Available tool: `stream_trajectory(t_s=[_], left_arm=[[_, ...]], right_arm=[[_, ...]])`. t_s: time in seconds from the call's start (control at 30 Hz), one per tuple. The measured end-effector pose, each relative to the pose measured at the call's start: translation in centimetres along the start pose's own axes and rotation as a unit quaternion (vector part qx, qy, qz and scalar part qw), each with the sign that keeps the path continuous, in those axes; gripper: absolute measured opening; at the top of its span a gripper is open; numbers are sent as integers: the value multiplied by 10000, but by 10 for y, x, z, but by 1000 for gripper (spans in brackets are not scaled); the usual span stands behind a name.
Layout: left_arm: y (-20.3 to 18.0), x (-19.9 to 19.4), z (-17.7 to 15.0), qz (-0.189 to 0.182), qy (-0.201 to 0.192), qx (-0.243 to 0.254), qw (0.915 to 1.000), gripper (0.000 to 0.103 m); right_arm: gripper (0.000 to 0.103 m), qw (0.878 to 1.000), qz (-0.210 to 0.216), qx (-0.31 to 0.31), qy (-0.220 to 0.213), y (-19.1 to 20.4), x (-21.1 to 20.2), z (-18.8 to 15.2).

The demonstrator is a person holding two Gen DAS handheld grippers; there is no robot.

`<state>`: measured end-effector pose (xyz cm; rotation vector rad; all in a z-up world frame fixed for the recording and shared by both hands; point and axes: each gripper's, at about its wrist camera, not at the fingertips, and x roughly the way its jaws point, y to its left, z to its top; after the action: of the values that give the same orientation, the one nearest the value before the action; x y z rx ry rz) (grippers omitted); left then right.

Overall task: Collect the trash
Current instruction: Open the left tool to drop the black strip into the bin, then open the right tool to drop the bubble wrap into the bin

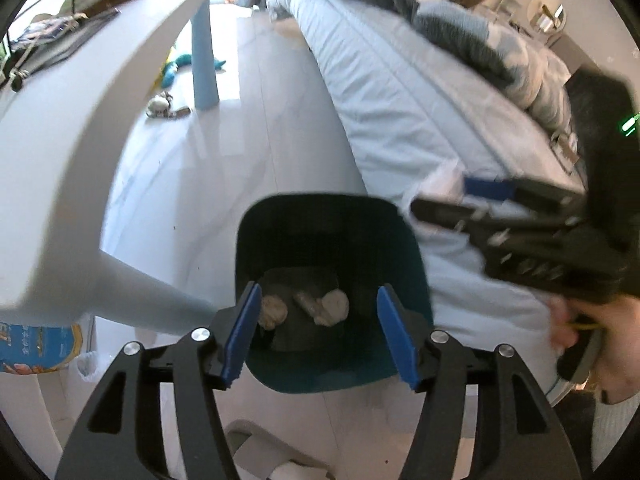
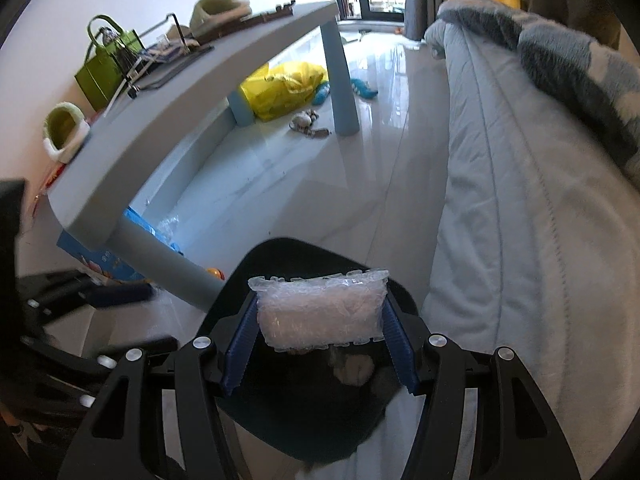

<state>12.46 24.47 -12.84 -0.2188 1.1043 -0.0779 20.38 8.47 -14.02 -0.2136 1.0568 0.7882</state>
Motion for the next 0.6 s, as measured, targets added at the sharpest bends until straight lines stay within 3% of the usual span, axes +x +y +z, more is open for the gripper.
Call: stream_trajectory(t_s=[0.27,0.6], left_arm=[[5,-32,11,-93,-564,-203,9982,68],[-16,-63,25,-133,-1129,-23,9935,71]], right_arm=[[60,9991,-67,27,430,-1,32,-8],[61,9969,-70,-201,758,12,53,-24]])
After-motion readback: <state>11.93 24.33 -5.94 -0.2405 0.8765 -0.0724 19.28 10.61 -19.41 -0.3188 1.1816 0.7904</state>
